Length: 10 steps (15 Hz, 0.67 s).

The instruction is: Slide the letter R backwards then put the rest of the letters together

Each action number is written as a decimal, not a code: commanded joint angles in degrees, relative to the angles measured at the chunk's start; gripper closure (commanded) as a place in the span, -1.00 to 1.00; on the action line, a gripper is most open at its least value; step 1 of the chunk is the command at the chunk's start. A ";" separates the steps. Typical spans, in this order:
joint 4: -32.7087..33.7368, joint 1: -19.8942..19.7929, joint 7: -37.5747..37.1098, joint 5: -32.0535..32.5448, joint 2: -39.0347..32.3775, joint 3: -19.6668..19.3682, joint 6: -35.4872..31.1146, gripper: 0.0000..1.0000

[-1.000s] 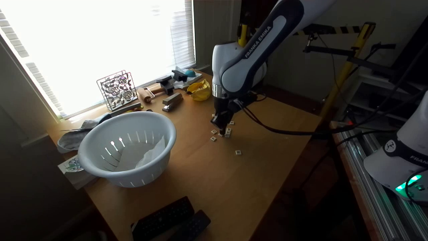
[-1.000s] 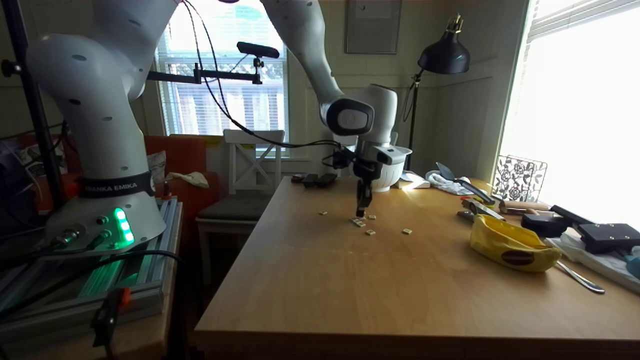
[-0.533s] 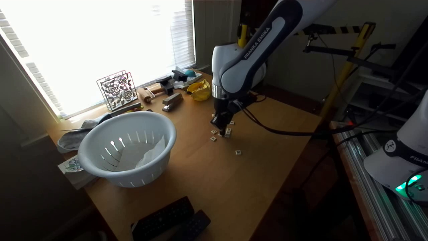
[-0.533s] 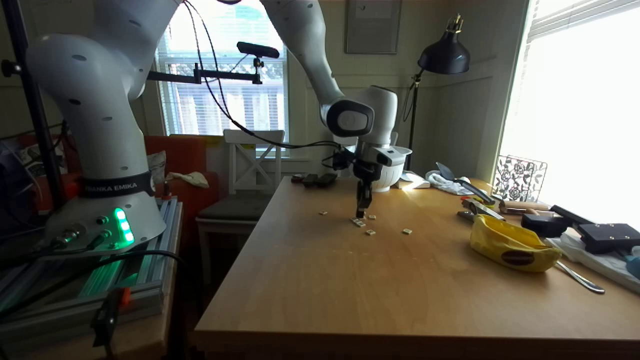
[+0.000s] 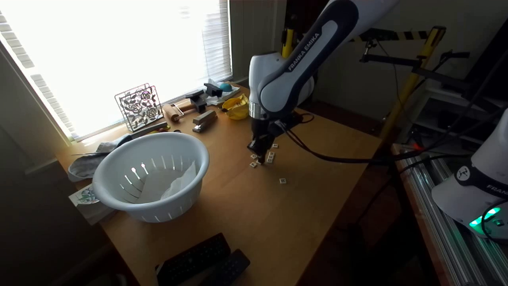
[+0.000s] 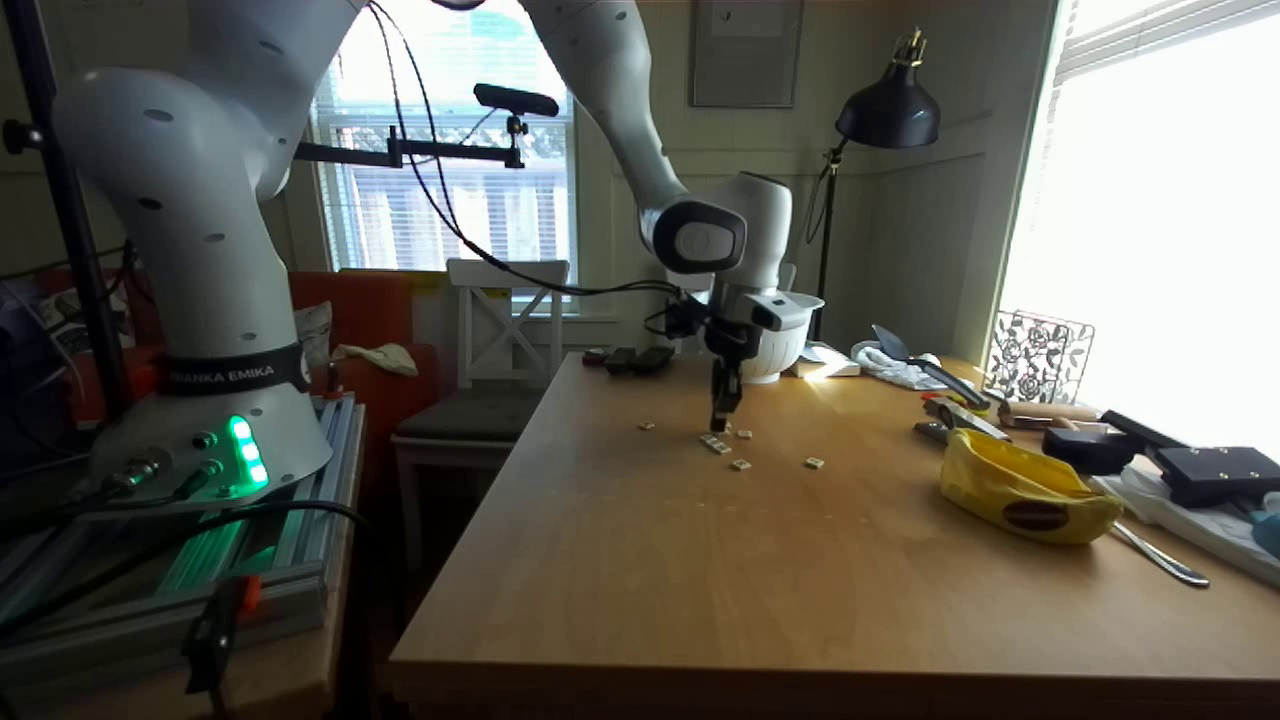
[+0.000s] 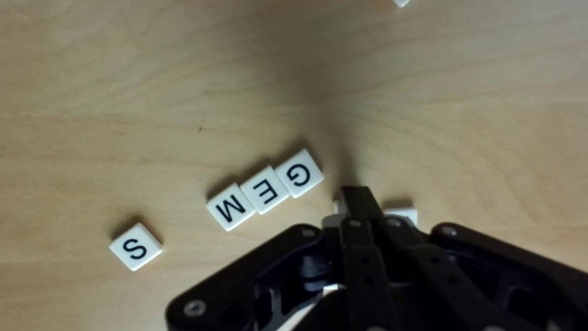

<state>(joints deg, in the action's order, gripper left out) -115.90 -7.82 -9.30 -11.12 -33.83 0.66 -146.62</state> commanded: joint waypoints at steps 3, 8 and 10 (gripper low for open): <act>-1.44 -0.70 2.56 -2.98 2.45 0.74 -0.30 1.00; -2.29 -1.33 3.67 -4.16 4.84 -0.06 -0.57 1.00; -2.25 -1.49 3.84 -3.18 5.10 -1.21 -0.26 1.00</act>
<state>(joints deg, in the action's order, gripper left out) -116.52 -8.75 -7.48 -13.43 -30.43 0.40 -146.61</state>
